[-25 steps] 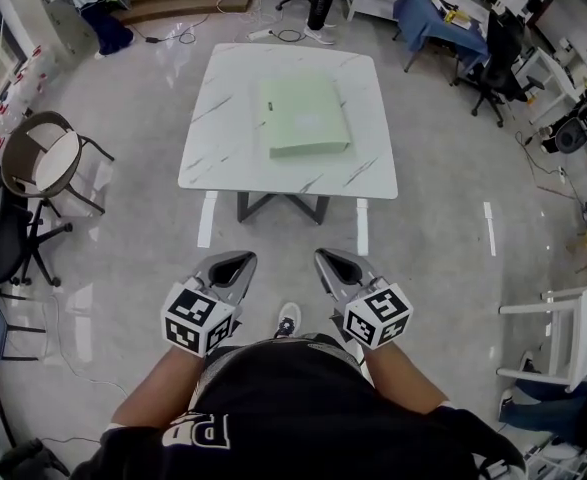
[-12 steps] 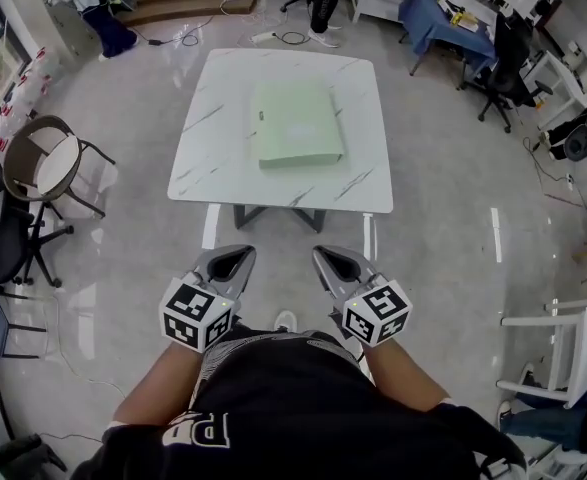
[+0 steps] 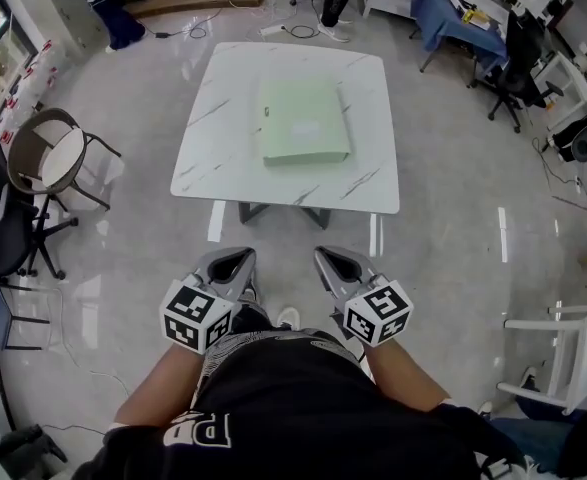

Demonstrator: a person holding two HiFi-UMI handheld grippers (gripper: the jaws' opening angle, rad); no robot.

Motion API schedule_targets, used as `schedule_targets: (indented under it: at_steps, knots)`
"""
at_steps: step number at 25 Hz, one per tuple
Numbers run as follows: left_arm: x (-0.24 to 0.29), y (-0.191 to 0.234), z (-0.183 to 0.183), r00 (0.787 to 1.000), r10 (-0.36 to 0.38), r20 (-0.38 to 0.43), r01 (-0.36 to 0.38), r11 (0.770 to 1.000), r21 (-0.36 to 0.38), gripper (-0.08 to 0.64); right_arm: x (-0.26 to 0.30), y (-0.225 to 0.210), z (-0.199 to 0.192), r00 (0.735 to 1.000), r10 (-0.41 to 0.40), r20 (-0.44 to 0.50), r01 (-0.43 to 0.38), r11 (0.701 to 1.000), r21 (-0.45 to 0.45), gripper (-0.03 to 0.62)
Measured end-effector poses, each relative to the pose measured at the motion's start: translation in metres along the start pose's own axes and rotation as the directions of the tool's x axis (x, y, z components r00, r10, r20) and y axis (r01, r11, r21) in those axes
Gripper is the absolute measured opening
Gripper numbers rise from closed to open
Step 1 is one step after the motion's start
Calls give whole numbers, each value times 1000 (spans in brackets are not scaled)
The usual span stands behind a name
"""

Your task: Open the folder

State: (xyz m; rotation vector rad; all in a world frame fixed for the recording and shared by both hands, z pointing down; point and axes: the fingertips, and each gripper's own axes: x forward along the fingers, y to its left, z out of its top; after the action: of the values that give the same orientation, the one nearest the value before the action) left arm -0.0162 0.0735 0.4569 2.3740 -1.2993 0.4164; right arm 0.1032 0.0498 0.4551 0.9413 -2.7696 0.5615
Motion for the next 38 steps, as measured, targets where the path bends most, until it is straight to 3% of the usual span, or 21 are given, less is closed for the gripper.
schedule_targets:
  at_steps: [8, 18, 29, 38]
  knots:
    - [19, 19, 10, 999, -30, 14, 30, 1000, 2, 54, 17, -13, 4, 999, -25, -21, 25, 1000, -8, -2]
    - [56, 78, 45, 999, -48, 4, 47, 999, 27, 54, 71, -44, 32, 998, -58, -36, 57, 998, -14, -2]
    - [103, 150, 92, 994, -111, -4, 111, 992, 60, 54, 146, -82, 77, 992, -121, -25, 120, 993, -9, -1]
    - [125, 189, 114, 985, -172, -23, 174, 979, 109, 54, 189, -103, 90, 983, -178, -39, 180, 983, 37, -2]
